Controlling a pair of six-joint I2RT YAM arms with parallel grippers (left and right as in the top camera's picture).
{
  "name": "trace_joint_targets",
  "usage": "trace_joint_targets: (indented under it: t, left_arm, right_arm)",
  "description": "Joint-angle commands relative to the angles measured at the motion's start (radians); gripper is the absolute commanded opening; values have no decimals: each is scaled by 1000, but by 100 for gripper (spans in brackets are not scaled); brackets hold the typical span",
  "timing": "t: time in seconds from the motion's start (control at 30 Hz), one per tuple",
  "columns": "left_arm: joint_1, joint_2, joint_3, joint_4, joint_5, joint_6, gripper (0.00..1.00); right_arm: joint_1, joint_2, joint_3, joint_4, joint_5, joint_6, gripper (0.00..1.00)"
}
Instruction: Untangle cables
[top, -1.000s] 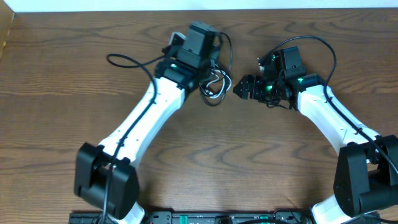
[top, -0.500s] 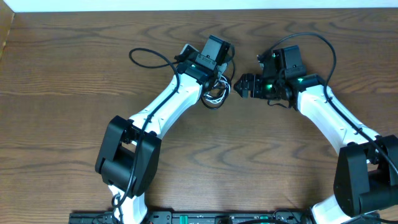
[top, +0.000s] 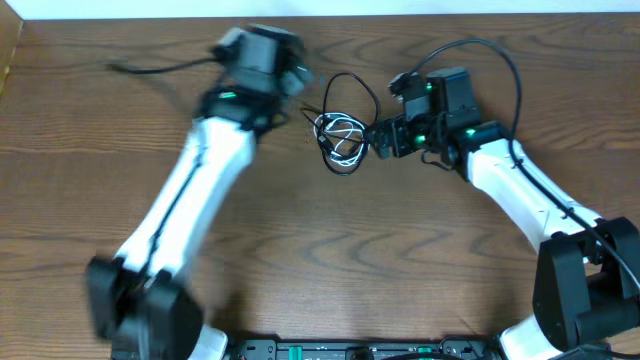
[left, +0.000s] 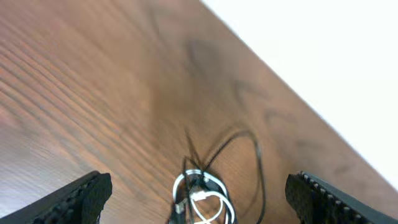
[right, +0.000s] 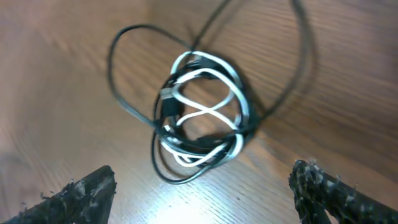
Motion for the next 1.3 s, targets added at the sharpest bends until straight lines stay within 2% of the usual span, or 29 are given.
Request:
trace_joint_targets:
  t: [0.0,0.17,0.27,0.37,0.57,0.63,0.73,0.77,0.8,0.93,1.13,1.27]
  left_arm:
    - [64,-71,14,-51,98,129,95]
    - [137,-84,14,-115,123,145,95]
    - [169,-83,14,-148,146,149,94]
    - [179,-82,14,-169,157,153,94]
    - [178,-80,14,-193,159,167,94]
    - [178,-77,14,-200,159,167,94]
    - [178,-76,14,-203,159,167,94]
    - [178,-75,14,-203,159,167,94]
    - [178,-75,14,-203,159,167,94]
    - [178,-70,14,-203,159,167,94]
    - [175,-56,14,-203,189,203,94]
    - [156,-36,14,-196,290,266,89]
  right_arm:
    - [60,3,61,-21,-1,-153,87]
    - [128,87,193,-98,89,-229,82]
    - [164,166,272,-102,179,-240,74]
    - [177,225,320,-101,184,-254,69]
    - [202,327,347,-101,177,-265,62]
    - [212,351,347,-95,195,-254,54]
    - [212,357,347,-77,232,-194,38]
    - [211,357,348,-74,243,-167,25]
    - [209,351,350,-72,256,-114,17]
    - [195,303,361,-88,233,48,1]
    - [147,187,361,-191,221,268,1]
    - [98,169,360,-287,204,317,1]
